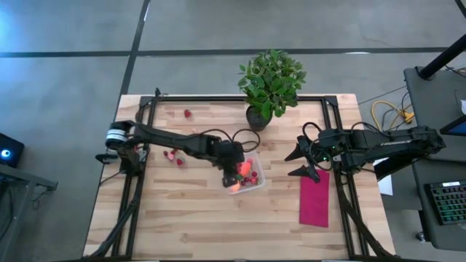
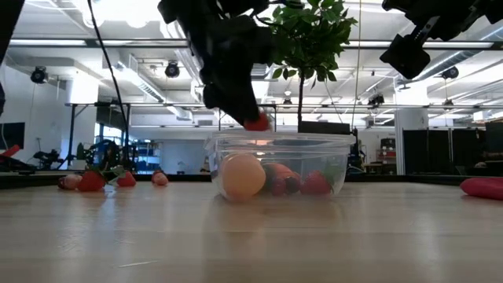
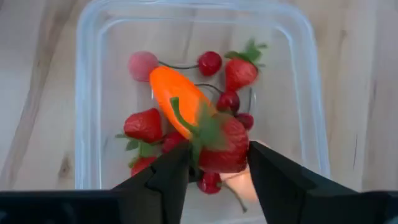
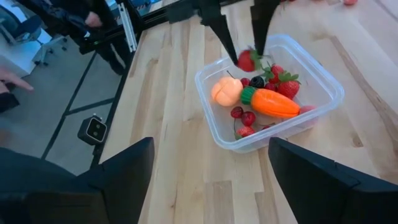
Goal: Pick and placing Produce into tupperware
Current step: Put the red strawberry into the transparent bin
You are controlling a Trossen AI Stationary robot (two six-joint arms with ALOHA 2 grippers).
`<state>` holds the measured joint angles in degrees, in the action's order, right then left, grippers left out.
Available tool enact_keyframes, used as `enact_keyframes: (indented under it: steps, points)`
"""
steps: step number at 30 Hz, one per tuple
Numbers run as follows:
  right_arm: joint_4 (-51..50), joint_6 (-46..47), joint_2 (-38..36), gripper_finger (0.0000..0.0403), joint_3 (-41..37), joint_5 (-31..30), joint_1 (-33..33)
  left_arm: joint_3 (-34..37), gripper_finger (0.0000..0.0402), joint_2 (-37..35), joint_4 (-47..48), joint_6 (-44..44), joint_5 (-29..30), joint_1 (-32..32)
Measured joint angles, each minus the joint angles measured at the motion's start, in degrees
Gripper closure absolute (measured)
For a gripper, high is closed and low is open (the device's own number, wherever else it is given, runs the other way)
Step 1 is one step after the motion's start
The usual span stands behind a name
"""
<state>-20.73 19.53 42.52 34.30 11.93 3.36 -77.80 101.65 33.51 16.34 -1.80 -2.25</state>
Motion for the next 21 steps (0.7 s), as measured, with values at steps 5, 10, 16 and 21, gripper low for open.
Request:
enact_keyframes:
  steps: [5,10,16,21]
  points:
    - [0.02,0.00,0.00,0.0094,0.00,0.02,0.00,-0.65,0.0198,0.00,0.12,10.06,0.86,-0.01]
    - [0.02,0.00,0.00,0.0093,0.00,0.01,0.00,-1.53,0.0166,-3.79,9.76,23.67,6.81,0.93]
    - [0.10,0.00,0.00,0.0096,0.00,0.00,0.00,-1.92,0.0165,-10.20,34.57,35.85,15.32,11.83]
    - [0.21,3.70,0.00,0.0092,0.00,-8.48,-0.04,0.68,0.0165,-13.35,32.68,31.60,17.12,27.25]
